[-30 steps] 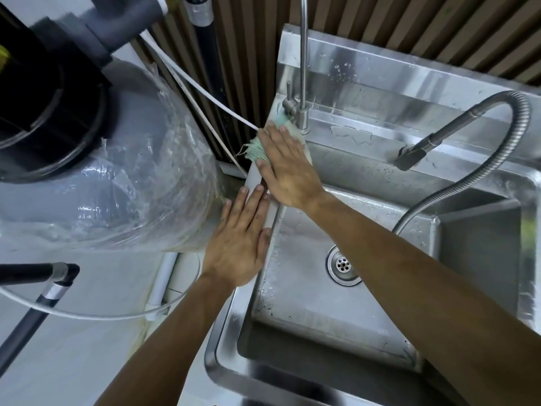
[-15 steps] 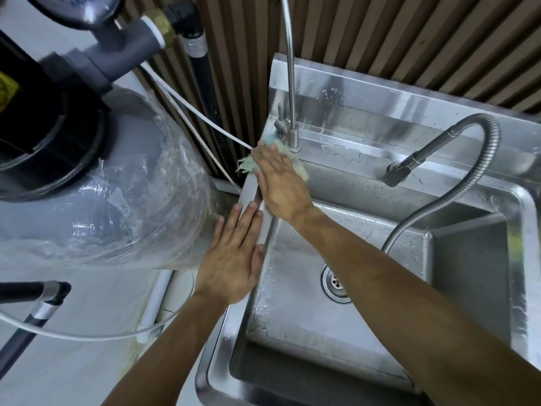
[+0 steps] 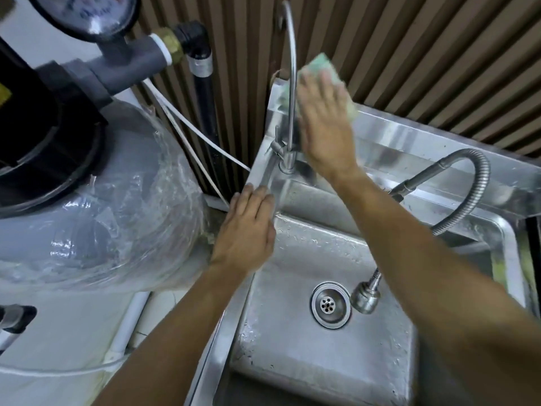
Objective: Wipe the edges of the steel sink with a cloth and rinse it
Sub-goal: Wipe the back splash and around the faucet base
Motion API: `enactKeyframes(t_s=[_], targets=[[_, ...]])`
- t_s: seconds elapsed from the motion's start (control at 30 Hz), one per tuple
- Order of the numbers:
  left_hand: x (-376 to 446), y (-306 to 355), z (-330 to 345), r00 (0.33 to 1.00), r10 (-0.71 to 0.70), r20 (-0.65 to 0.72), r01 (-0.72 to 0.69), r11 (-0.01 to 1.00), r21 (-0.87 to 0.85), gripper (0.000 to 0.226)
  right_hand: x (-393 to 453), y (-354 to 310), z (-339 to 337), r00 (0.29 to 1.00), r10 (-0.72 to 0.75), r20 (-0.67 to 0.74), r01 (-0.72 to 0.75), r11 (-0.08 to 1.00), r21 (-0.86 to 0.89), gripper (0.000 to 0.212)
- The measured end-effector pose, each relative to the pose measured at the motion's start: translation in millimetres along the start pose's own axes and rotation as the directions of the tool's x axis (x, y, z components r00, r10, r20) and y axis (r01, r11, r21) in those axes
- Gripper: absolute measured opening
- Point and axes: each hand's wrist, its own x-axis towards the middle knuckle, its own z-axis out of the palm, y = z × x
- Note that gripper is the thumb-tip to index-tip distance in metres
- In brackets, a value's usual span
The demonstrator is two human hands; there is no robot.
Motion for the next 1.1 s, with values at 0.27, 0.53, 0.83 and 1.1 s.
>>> enactKeyframes(t_s=[0.27, 0.53, 0.83, 1.1], targets=[[11.5, -13.1, 20.0, 0.996, -0.042, 0.085, 0.032, 0.993, 0.115, 0.065, -32.2, 73.9, -10.0, 0.868, -0.333, 0.369, 0.48, 0.752, -0.451, 0.064], [11.4, -11.1, 21.7, 0.995, -0.064, 0.082, 0.052, 0.989, 0.14, 0.064, 48.0, 45.5, 7.2, 0.702, -0.561, 0.439, 0.71, 0.499, -0.497, 0.066], [9.3, -11.0, 20.1, 0.994, -0.06, 0.094, 0.048, 0.991, 0.125, 0.068, -28.4, 95.7, -23.6, 0.745, -0.389, 0.543, 0.668, 0.446, -0.596, 0.079], [7.8, -9.5, 23.9, 0.997, -0.068, 0.04, 0.063, 0.991, 0.12, 0.067, 16.3, 66.5, -5.1, 0.637, -0.506, 0.582, 0.768, 0.347, -0.538, 0.064]])
